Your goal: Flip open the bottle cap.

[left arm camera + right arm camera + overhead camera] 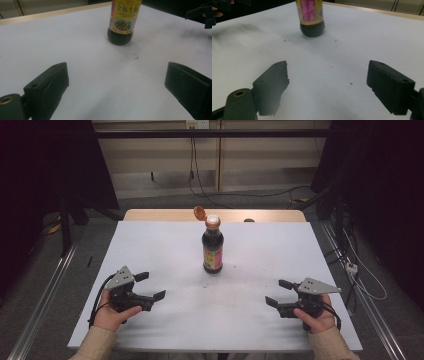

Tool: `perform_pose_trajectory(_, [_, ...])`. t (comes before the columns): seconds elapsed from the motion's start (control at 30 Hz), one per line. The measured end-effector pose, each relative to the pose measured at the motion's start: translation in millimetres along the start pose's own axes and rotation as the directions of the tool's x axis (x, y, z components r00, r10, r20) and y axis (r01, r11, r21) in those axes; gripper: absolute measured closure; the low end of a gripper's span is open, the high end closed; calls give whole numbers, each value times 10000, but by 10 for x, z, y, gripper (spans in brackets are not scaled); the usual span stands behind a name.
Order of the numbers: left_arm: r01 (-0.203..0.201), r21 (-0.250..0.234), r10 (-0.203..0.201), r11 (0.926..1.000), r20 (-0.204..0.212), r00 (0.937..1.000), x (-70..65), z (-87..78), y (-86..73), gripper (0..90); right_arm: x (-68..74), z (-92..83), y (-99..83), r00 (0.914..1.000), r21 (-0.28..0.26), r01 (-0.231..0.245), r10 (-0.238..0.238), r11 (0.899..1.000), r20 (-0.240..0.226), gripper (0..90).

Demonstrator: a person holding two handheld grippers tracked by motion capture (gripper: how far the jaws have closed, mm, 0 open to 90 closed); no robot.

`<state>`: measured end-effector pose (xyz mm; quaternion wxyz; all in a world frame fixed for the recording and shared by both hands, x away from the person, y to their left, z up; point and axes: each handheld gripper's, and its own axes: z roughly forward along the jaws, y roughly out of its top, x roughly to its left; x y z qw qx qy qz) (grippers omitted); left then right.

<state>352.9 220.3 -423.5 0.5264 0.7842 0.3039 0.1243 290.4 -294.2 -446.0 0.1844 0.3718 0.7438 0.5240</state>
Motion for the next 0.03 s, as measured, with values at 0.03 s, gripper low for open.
perform_pose_trajectory(0.03, [1,-6,-1,10000,21,10000,1,3,-3,52,0,0,1,10000,-16,-8,8,10000,-8,172])
